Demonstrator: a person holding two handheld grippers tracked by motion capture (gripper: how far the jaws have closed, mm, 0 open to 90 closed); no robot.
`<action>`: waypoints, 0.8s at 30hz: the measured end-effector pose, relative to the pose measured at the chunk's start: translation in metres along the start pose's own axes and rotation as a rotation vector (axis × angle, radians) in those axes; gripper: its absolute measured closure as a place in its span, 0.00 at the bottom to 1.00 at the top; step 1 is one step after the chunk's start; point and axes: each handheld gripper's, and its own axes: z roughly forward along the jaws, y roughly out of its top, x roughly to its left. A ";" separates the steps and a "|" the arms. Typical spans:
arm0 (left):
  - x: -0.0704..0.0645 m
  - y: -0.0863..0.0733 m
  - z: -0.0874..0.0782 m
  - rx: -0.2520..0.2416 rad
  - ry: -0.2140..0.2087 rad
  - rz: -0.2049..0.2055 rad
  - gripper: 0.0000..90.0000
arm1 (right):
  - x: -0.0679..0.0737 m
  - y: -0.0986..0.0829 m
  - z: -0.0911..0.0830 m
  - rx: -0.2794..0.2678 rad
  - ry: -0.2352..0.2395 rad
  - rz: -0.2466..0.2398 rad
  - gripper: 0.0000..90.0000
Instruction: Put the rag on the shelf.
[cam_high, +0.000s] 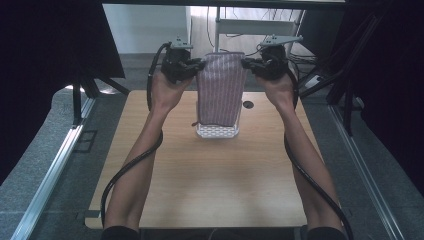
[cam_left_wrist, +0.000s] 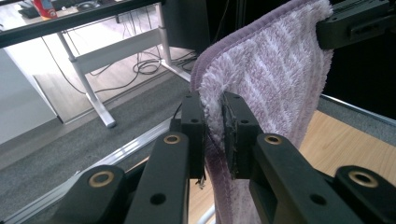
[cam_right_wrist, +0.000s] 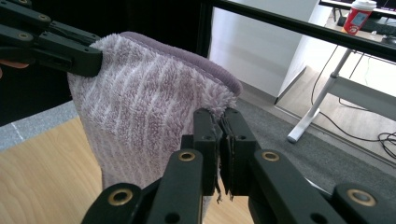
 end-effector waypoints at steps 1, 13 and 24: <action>0.000 0.000 0.000 0.000 0.000 0.000 0.89 | 0.000 0.000 0.000 0.000 0.000 0.000 0.95; 0.017 0.013 0.017 0.032 0.024 -0.052 0.88 | -0.014 0.013 0.017 0.002 -0.019 0.024 0.95; 0.026 0.006 0.043 0.034 0.070 -0.085 0.87 | -0.026 0.001 0.038 0.003 -0.028 0.057 0.95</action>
